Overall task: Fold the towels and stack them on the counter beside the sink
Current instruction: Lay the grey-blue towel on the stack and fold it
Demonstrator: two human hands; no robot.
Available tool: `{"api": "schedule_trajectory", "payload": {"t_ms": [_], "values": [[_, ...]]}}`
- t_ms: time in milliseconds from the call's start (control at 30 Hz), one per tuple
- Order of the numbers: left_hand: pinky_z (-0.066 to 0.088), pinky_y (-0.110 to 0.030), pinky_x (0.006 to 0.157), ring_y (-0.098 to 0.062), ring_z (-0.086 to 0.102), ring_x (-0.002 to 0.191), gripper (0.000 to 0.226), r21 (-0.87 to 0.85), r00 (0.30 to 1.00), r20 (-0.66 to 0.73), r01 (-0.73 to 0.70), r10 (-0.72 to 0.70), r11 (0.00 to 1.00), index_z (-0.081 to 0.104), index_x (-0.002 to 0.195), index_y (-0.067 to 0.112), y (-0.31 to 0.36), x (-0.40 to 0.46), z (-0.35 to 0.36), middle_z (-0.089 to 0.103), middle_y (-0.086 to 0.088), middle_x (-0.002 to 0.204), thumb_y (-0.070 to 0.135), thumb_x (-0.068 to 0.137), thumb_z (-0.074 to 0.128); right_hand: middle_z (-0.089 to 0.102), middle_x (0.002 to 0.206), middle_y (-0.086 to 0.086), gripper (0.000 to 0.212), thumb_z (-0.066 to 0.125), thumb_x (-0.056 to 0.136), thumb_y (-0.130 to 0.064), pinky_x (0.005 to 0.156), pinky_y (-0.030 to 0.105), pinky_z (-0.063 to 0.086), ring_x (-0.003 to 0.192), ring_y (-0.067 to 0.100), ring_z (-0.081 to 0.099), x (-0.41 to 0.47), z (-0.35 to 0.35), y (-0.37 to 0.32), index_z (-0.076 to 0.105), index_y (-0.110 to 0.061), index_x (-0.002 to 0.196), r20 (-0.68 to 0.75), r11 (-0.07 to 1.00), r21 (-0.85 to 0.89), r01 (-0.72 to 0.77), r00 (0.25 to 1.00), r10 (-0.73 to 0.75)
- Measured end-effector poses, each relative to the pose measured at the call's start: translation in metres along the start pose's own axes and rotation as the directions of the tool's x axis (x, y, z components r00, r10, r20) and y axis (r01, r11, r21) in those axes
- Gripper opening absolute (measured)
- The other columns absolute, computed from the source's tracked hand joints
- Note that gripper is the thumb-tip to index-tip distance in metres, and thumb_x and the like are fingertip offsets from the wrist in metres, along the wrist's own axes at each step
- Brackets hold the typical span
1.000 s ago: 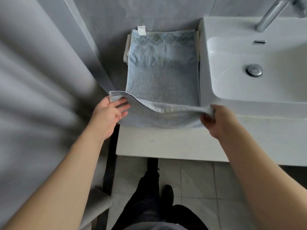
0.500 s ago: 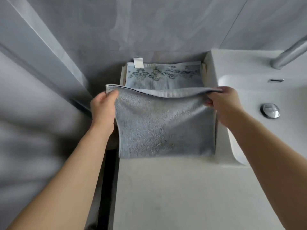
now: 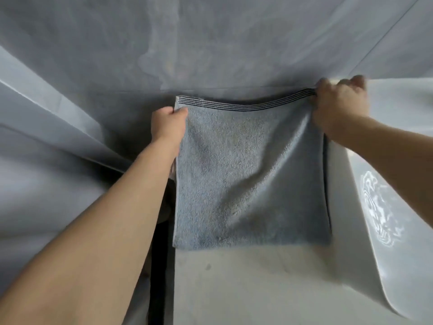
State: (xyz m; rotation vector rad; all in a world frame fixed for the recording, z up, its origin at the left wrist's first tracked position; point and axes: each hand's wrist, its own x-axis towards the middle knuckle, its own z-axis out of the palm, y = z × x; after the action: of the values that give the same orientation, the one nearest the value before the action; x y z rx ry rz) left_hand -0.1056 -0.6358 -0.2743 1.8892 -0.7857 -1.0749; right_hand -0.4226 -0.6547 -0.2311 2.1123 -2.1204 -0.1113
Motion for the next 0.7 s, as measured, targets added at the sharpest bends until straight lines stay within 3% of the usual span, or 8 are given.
{"api": "schedule_trajectory", "payload": {"t_ms": [67,167,367,467,533,567,633,700], "values": [[0.024,-0.021,0.047,-0.012,0.032,0.044,0.029,0.073,0.999,-0.050,0.024,-0.021,0.997,0.047,0.062,0.015,-0.002,0.008,0.006,0.039,0.007,0.045,0.017,0.087,0.063,0.065,0.087,0.027,0.013,0.055,0.076,-0.003,0.098,0.038,0.017,0.105,0.038,0.053,0.012,0.004,-0.007,0.055,-0.006,0.089,0.023,0.990,-0.123,0.069,0.997,-0.067],[0.023,-0.031,0.050,-0.021,0.028,0.052,0.040,0.240,0.991,-0.108,-0.051,0.079,0.969,0.035,0.056,0.012,-0.009,0.014,0.012,0.033,0.003,0.048,0.021,0.084,0.061,0.067,0.086,0.022,0.014,0.056,0.074,-0.005,0.099,0.037,0.010,0.115,0.039,0.046,0.015,0.015,-0.012,0.063,-0.004,0.087,0.023,0.974,-0.211,0.084,0.996,-0.081],[0.032,-0.034,0.063,-0.032,0.055,0.077,0.030,0.379,0.944,-0.178,-0.195,0.278,0.905,0.058,0.082,0.007,-0.021,0.009,0.017,0.060,-0.005,0.077,0.033,0.096,0.056,0.062,0.075,0.027,0.021,0.046,0.076,-0.001,0.103,0.042,0.016,0.098,0.044,0.053,0.006,0.034,-0.005,0.064,0.010,0.075,-0.036,0.950,-0.267,0.164,0.983,-0.179],[0.032,-0.034,0.065,-0.036,0.060,0.088,0.025,0.402,0.942,-0.184,-0.187,0.279,0.896,0.061,0.092,0.007,-0.020,0.010,0.016,0.065,-0.010,0.087,0.031,0.097,0.054,0.063,0.086,0.024,0.024,0.047,0.078,-0.002,0.107,0.040,0.012,0.107,0.042,0.049,0.006,0.030,-0.009,0.068,0.007,0.085,0.046,0.942,-0.295,0.160,0.987,-0.153],[0.038,-0.037,0.075,-0.037,0.061,0.099,0.023,0.409,0.935,-0.171,-0.220,0.311,0.885,0.058,0.110,0.008,-0.016,0.001,0.016,0.068,-0.013,0.104,0.026,0.095,0.055,0.060,0.100,0.024,0.025,0.054,0.080,-0.010,0.108,0.042,0.010,0.113,0.039,0.044,0.000,0.029,-0.016,0.064,0.003,0.098,0.062,0.963,-0.260,0.073,0.996,-0.059],[0.040,-0.038,0.082,-0.037,0.060,0.104,0.033,0.473,0.901,-0.155,-0.293,0.405,0.831,0.054,0.121,0.008,-0.015,-0.006,0.017,0.065,-0.014,0.112,0.024,0.092,0.057,0.056,0.108,0.025,0.031,0.056,0.080,-0.017,0.108,0.045,0.011,0.113,0.038,0.042,-0.005,0.029,-0.021,0.059,0.002,0.104,0.042,0.975,-0.221,0.024,0.999,-0.015],[0.041,-0.043,0.091,-0.037,0.055,0.111,0.052,0.671,0.749,-0.038,-0.472,0.662,0.572,0.052,0.130,0.009,-0.017,-0.022,0.024,0.059,-0.015,0.125,0.023,0.080,0.059,0.045,0.118,0.024,0.045,0.056,0.082,-0.028,0.108,0.049,0.015,0.114,0.039,0.041,-0.020,0.031,-0.036,0.049,-0.001,0.117,-0.029,0.998,-0.059,0.003,1.000,-0.004],[0.041,-0.047,0.098,-0.037,0.053,0.118,0.053,0.663,0.610,0.206,-0.662,0.765,0.349,0.055,0.130,0.009,-0.021,-0.034,0.038,0.056,-0.014,0.132,0.021,0.079,0.058,0.046,0.121,0.021,0.047,0.052,0.086,-0.033,0.104,0.049,0.024,0.111,0.039,0.045,-0.035,0.037,-0.054,0.050,-0.005,0.123,-0.121,0.986,0.069,0.155,0.982,-0.146]]}}
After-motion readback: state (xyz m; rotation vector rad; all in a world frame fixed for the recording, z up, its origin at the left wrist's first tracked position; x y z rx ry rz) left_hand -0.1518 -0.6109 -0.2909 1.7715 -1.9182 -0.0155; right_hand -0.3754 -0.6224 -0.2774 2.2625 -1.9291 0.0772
